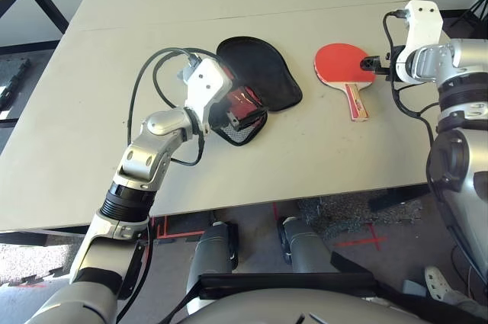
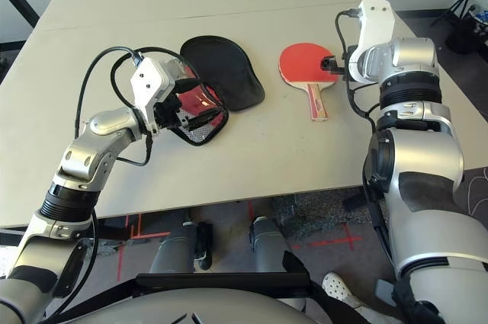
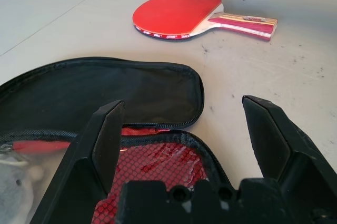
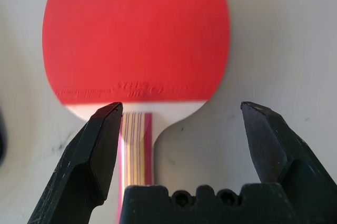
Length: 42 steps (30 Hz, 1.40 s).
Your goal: Store the ping-pong paddle in its case and zip it.
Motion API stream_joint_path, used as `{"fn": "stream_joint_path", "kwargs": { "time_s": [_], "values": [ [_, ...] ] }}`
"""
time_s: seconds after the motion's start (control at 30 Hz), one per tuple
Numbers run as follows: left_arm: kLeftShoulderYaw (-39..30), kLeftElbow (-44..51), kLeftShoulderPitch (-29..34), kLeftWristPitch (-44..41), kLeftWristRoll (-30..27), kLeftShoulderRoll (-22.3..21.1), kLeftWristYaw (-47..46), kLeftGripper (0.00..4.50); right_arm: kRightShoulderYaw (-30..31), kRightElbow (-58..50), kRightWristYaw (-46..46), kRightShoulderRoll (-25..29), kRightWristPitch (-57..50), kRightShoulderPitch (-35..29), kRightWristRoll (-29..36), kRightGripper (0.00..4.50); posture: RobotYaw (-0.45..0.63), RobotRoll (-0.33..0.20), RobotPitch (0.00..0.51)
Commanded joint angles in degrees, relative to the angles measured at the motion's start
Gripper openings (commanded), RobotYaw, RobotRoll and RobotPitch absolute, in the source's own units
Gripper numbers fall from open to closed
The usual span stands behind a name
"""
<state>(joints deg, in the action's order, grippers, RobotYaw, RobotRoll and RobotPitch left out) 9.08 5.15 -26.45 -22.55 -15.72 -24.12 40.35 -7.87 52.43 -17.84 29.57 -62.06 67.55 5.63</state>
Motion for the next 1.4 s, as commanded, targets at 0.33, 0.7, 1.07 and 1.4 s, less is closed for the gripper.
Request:
{"fn": "stream_joint_path", "kwargs": {
  "time_s": [0.33, 0.7, 1.07, 1.4],
  "values": [
    [0.0, -0.2, 1.1, 0.9, 2.0, -2.1, 1.9, 4.50, 2.1, -3.7, 3.0, -6.3, -4.8, -3.8, -0.4, 4.47, -0.01, 0.000, 0.164],
    [0.1, 0.8, 1.9, 0.8, 2.7, -2.4, 1.8, 4.50, 2.4, -2.7, 5.4, -8.2, -3.3, -4.9, -1.0, 3.50, 0.00, 0.000, 0.169],
    [0.2, 0.3, 1.7, 1.3, 3.1, -2.2, 1.9, 4.50, 6.2, -12.4, 5.2, -7.7, -0.6, -8.1, -3.5, 1.52, 0.00, 0.000, 0.166],
    [0.3, -0.2, 1.5, 1.7, 3.5, -2.1, 1.7, 4.50, 9.8, -23.3, 1.8, -10.1, 6.4, -8.7, -3.3, 1.52, 0.01, 0.000, 0.159]
  ]
}}
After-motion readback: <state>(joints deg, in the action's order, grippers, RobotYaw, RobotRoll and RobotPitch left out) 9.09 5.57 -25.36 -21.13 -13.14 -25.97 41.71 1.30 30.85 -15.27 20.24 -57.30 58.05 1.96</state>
